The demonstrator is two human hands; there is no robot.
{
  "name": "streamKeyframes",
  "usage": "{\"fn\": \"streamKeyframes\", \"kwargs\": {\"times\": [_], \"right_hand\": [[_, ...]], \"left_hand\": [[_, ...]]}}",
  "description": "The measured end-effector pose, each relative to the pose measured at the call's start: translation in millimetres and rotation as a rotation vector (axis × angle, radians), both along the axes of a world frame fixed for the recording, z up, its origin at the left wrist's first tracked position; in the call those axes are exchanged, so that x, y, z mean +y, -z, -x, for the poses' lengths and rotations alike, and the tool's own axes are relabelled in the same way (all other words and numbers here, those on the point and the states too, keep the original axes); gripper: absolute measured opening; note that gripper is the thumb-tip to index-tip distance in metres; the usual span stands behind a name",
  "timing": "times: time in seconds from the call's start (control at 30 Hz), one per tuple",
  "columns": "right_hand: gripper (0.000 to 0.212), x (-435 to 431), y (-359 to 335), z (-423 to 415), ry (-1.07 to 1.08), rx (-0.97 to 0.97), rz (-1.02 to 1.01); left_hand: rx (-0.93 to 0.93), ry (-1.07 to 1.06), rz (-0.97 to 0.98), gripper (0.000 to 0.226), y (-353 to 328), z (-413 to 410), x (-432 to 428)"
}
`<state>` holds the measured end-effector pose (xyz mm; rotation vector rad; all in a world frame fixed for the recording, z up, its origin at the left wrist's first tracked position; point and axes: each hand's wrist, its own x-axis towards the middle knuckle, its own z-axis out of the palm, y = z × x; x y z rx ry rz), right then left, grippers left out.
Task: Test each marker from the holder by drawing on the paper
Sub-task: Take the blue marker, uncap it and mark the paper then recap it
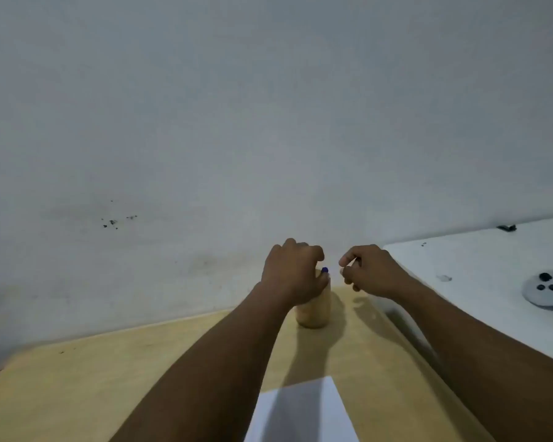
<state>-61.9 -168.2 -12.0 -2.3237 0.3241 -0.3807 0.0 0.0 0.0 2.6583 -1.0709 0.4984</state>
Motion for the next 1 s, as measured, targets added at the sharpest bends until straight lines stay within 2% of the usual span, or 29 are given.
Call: {"fn": "streamKeyframes", "kwargs": {"times": [0.07,0.17,0.27,0.33,0.37,0.47,0.53,0.6,0.67,0.77,0.87,1.0], "right_hand": [[0.007,-8.9,3.9,-12.9,0.019,0.014,-0.025],[0.010,-18.2,15.7,-25.3,0.022,0.049,-0.026],[0.011,-20.0,19.9,-19.4,0.011,0.052,-0.050],[0.012,-14.0,16.3,-8.3,0.014,0.060,-0.091],[0.017,-9.0,12.2,-1.3,0.021,0.073,-0.157],[0.055,18.0,-2.9,23.7,0.015,0.205,-0.554],[0.077,43.9,-7.2,34.9,-0.033,0.267,-0.825],[0.088,76.4,-6.5,37.9,-0.068,0.239,-1.063],[0.078,112.8,-3.9,35.6,-0.066,0.145,-1.277],[0.043,163.1,-0.5,29.1,-0.025,0.014,-1.446],[0.029,202.8,3.0,24.6,-0.041,-0.047,-1.457],[0.032,232.4,13.3,14.9,-0.149,-0.110,-1.370]], "left_hand": [[-0.051,0.023,-0.089,0.045,-0.6,-12.3,-15.4],[-0.032,0.044,-0.185,0.033,1.3,-27.0,-29.8],[-0.037,0.064,-0.179,0.024,1.4,-26.4,-28.7],[-0.053,0.061,-0.088,0.022,-4.0,-20.4,-20.5],[-0.063,0.051,-0.011,0.022,-8.8,-15.2,-14.8],[-0.031,0.019,0.257,0.019,-28.0,7.1,11.4],[0.079,0.007,0.434,0.019,-39.1,25.2,35.3],[0.167,0.003,0.548,0.018,-46.5,44.0,62.0],[0.214,-0.004,0.602,0.017,-48.1,59.4,90.8],[0.282,-0.060,0.652,0.015,-38.8,72.5,135.5],[0.397,-0.127,0.742,0.014,-16.5,73.3,180.2],[0.564,-0.218,0.998,0.017,23.2,65.0,233.8]]}}
